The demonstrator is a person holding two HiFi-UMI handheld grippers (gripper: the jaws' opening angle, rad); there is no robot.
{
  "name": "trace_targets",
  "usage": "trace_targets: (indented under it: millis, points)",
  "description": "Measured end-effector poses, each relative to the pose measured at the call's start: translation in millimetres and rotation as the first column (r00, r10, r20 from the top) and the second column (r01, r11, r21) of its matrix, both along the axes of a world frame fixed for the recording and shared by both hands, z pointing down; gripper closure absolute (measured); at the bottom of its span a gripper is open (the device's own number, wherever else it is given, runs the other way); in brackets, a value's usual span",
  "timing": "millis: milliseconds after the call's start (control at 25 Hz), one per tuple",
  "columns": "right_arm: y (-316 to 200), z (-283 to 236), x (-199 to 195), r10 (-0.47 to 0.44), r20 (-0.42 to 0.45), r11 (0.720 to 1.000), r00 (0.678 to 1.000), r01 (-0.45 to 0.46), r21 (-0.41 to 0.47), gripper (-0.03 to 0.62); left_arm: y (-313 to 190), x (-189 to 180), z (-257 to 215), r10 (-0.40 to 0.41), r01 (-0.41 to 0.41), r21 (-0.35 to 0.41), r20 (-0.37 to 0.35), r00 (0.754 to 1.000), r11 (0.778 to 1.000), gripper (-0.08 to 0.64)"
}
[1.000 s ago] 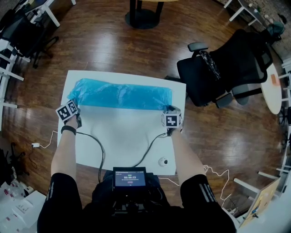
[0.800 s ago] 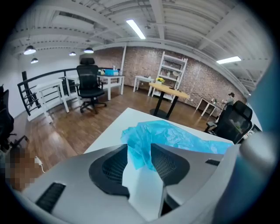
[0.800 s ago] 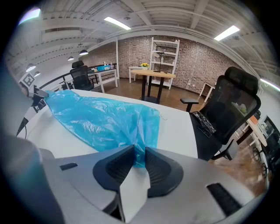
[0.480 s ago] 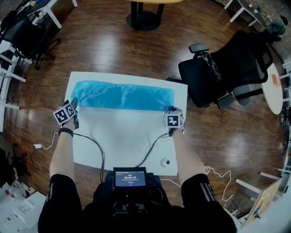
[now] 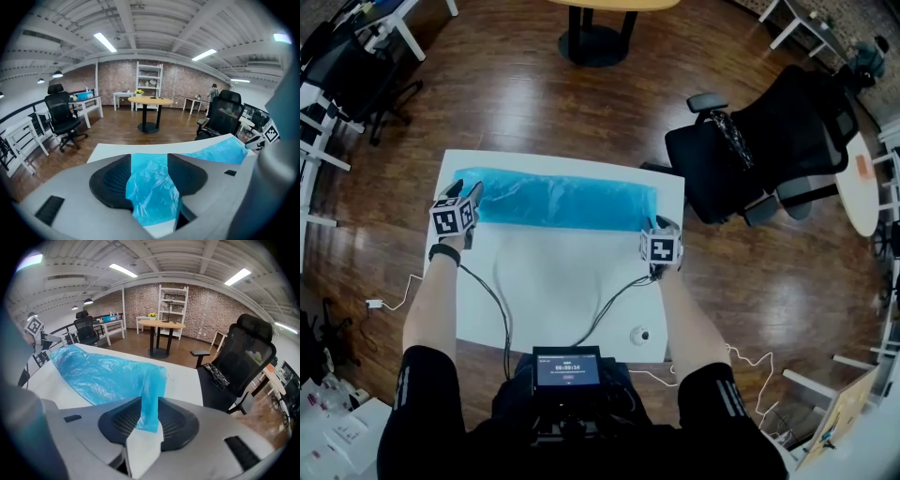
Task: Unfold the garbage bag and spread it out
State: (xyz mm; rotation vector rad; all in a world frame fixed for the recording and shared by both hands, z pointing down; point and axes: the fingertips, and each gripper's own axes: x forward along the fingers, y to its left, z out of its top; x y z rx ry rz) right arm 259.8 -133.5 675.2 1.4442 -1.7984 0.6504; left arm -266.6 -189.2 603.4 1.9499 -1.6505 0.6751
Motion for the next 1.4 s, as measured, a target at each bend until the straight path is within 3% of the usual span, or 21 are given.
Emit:
trace_targets:
  millis: [200, 320, 560, 840, 1240, 1400]
  points:
    - [-21.4, -38.1, -19.5, -0.041, 0.008, 0.994, 0.999, 0.04, 0.097, 0.454, -13.2, 19.8, 29.6, 0.08, -0.079, -0.048, 0.02, 0.997, 0.996, 0.313]
    - [-33.0, -43.7, -38.6, -0.079, 0.041, 0.991, 0.996, 0.074, 0.111, 0.454, -14.3, 24.6, 47.5, 0.112, -0.109, -0.083, 0.033, 0.993, 0.991, 0.313]
    - [-41.7, -13.2, -59.1, -0.114, 0.09, 0.993, 0.989, 0.112, 0.031, 0.454, -8.7, 21.6, 71.0, 0.117, -0.1, -0.168, 0.091, 0.989, 0.981, 0.313]
    - [-39.8, 18.7, -48.9, -0.092, 0.053, 0.994, 0.994, 0.094, -0.047, 0.454, -12.9, 23.6, 86.2, 0.138, -0.119, -0.194, 0.086, 0.987, 0.974, 0.307]
    - [-34.1, 25.4, -45.7, -0.07, 0.065, 0.996, 0.995, 0.073, -0.05, 0.446, -20.4, 28.7, 93.4, 0.154, -0.136, -0.198, 0.078, 0.985, 0.971, 0.304]
    - [-34.0, 25.8, -45.1, -0.067, 0.071, 0.997, 0.995, 0.07, -0.044, 0.446, -26.1, 30.0, 89.6, 0.182, -0.157, -0.202, 0.109, 0.977, 0.967, 0.305]
